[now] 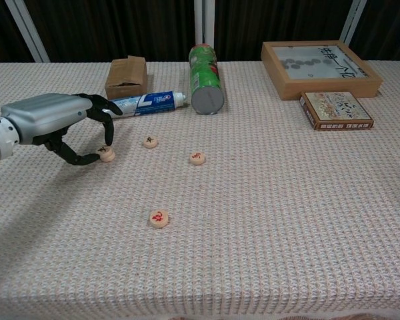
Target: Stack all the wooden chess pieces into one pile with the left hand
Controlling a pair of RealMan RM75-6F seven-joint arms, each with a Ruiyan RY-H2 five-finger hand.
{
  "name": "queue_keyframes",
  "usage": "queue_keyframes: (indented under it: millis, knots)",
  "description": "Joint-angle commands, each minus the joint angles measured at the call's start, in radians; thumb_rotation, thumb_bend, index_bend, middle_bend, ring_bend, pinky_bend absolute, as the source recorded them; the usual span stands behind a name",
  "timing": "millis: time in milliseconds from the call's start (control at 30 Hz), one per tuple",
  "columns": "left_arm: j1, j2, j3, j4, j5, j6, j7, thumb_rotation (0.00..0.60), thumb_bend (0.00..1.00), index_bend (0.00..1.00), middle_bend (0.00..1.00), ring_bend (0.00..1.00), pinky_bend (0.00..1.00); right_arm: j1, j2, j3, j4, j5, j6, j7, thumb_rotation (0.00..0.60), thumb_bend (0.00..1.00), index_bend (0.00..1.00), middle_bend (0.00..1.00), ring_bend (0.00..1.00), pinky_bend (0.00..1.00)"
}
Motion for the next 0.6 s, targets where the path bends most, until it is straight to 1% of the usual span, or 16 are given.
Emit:
queue_keyframes:
  millis: [33, 300, 400, 467, 600]
  knots:
    - [0.001, 0.0, 0.002, 0.001, 0.004, 0.005, -0.003, 0.6, 0.35, 0.42, 0.1, 0.0, 0.0, 0.0, 0.0, 0.001, 0.001, 0.001, 0.0, 0.001, 0.6, 0.28, 0.0, 0.0, 0.0, 0.0]
    - [0.003, 0.017, 0.007, -0.034, 0.02, 0.022, 0.009, 0.6, 0.35, 0.4, 0.09, 0.0, 0.0, 0.0, 0.0, 0.001, 0.0, 0.002, 0.001, 0.0, 0.6, 0.28, 0.0, 0.0, 0.0, 0.0]
    - [0.004, 0.026, 0.004, -0.061, 0.026, 0.035, 0.011, 0.6, 0.34, 0.36, 0.09, 0.0, 0.0, -0.001, 0.0, 0.001, -0.001, 0.002, 0.001, -0.002, 0.6, 0.28, 0.0, 0.0, 0.0, 0.0]
    - [0.003, 0.024, -0.007, -0.078, 0.025, 0.045, 0.004, 0.6, 0.32, 0.32, 0.08, 0.0, 0.0, 0.0, -0.001, 0.001, -0.002, 0.001, 0.0, -0.003, 0.6, 0.28, 0.0, 0.0, 0.0, 0.0]
    - [-0.012, -0.005, -0.045, -0.109, -0.007, 0.047, 0.005, 0.6, 0.24, 0.31, 0.09, 0.0, 0.0, 0.0, -0.001, 0.0, -0.004, 0.002, -0.001, -0.007, 0.6, 0.28, 0.0, 0.0, 0.0, 0.0]
